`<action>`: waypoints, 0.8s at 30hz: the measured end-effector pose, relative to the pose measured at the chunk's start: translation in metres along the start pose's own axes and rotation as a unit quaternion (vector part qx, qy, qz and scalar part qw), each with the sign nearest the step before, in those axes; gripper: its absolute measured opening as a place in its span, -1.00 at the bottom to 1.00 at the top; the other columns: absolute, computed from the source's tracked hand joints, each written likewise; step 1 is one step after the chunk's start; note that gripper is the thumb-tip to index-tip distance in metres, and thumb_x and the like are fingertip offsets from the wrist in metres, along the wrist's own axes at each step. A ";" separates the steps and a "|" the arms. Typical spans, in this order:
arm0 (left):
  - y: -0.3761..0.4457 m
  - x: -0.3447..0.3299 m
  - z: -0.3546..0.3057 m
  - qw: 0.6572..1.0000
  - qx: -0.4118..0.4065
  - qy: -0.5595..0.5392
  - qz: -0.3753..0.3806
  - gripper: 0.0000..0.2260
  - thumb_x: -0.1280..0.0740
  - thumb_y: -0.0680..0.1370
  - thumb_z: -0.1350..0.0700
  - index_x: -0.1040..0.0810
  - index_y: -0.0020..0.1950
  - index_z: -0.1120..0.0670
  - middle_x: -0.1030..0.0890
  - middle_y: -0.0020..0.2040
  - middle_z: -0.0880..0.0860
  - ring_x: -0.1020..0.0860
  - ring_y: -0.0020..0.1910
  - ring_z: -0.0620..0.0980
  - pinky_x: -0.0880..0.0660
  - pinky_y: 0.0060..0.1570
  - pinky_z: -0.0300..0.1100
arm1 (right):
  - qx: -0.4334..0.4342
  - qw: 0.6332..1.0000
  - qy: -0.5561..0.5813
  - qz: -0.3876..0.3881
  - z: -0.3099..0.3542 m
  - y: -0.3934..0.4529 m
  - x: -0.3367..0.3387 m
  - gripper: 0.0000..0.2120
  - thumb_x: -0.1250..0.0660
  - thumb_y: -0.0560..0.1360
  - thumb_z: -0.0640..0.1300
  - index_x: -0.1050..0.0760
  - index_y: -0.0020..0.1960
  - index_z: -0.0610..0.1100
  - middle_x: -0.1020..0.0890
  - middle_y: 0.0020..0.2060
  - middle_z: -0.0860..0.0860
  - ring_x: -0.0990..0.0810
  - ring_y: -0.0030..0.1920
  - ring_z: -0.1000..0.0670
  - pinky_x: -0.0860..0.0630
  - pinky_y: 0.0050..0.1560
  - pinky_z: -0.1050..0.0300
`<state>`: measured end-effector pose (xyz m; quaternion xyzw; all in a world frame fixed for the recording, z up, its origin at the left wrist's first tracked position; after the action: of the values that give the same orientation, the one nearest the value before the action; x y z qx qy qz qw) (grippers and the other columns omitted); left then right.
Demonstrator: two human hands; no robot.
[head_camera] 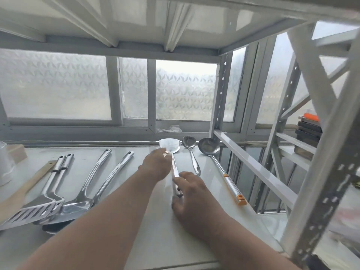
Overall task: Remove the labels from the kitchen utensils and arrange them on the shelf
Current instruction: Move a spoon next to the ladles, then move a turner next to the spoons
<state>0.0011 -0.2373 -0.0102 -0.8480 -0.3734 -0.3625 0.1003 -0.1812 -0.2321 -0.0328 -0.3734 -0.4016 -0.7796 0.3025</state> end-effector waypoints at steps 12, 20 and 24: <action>-0.101 0.167 0.064 0.993 -0.017 0.115 0.003 -0.58 -0.29 0.62 -0.02 -0.57 0.47 0.02 -0.67 0.35 0.11 -0.64 0.29 0.11 -0.49 0.21 -0.20 | 0.105 0.985 -0.013 0.138 0.124 0.019 -0.039 -0.39 -0.26 0.58 -0.08 -0.18 0.60 0.00 -0.20 0.60 -0.05 -0.15 0.57 -0.11 -0.20 0.55 -0.06; -0.159 0.195 0.147 0.975 -0.018 0.152 0.158 -0.66 -0.21 0.60 -0.27 -0.63 0.29 -0.29 -0.69 0.25 -0.23 -0.62 0.30 -0.11 -0.48 0.42 0.03 | 0.165 0.956 0.006 0.243 0.170 0.036 -0.082 -0.48 -0.17 0.51 -0.35 -0.55 0.33 0.08 -0.60 0.19 -0.02 -0.58 0.09 -0.08 -0.39 -0.11 0.23; -0.170 0.198 0.158 0.972 -0.043 0.176 0.149 -0.49 -0.15 0.43 -0.54 -0.60 0.24 -0.39 -0.66 0.19 -0.25 -0.61 0.23 -0.14 -0.52 0.34 0.04 | 0.170 0.967 0.004 0.191 0.169 0.042 -0.081 -0.57 -0.18 0.45 -0.35 -0.64 0.05 0.09 -0.65 -0.09 -0.03 -0.58 -0.15 -0.07 -0.47 -0.24 0.11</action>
<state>0.0568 0.0627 -0.0047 -0.8206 -0.2028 -0.5028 0.1807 -0.0474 -0.0951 -0.0157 -0.3826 -0.4485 -0.6293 0.5064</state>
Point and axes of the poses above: each hand's wrist, its own y-axis towards the middle knuckle, its own x-axis out of the back of the hand, z = x × y, the point moved 3 cm from there along y, towards the middle knuckle
